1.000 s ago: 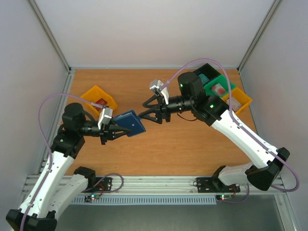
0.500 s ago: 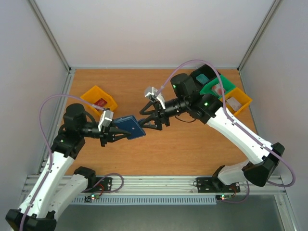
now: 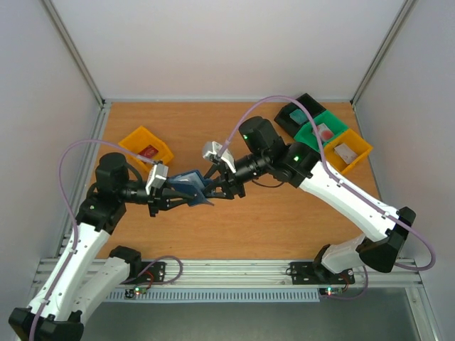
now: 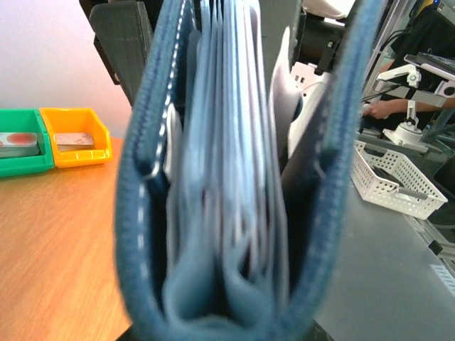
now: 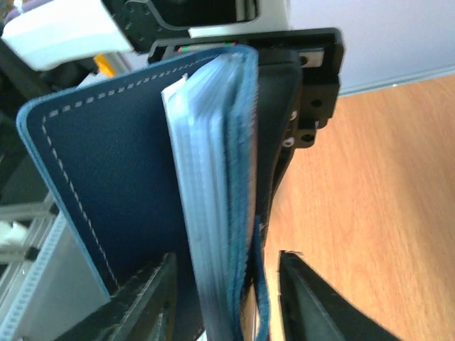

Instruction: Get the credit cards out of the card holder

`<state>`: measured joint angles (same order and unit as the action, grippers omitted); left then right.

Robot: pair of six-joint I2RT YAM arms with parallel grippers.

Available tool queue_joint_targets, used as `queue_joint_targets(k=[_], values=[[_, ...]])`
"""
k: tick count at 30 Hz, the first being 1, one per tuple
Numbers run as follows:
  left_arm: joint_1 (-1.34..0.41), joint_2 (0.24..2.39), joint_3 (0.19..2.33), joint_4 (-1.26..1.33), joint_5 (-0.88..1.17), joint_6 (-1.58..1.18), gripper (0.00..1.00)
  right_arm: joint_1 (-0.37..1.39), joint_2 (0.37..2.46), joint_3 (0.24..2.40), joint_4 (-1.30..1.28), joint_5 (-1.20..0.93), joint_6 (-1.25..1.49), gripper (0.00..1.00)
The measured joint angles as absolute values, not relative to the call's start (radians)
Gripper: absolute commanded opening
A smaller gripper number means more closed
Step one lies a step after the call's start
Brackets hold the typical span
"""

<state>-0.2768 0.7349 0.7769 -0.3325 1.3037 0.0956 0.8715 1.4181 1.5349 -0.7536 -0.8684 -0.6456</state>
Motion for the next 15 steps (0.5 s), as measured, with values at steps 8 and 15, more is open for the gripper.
queue_joint_targets(k=[8, 15], values=[[-0.275, 0.733, 0.777, -0.408, 1.297, 0.176, 0.59, 0.886, 1.407, 1.501, -0.695, -0.817, -0.618, 0.01], [-0.277, 0.733, 0.746, -0.295, 0.992, 0.019, 0.99, 0.886, 1.405, 1.488, -0.675, -0.6, -0.531, 0.01]])
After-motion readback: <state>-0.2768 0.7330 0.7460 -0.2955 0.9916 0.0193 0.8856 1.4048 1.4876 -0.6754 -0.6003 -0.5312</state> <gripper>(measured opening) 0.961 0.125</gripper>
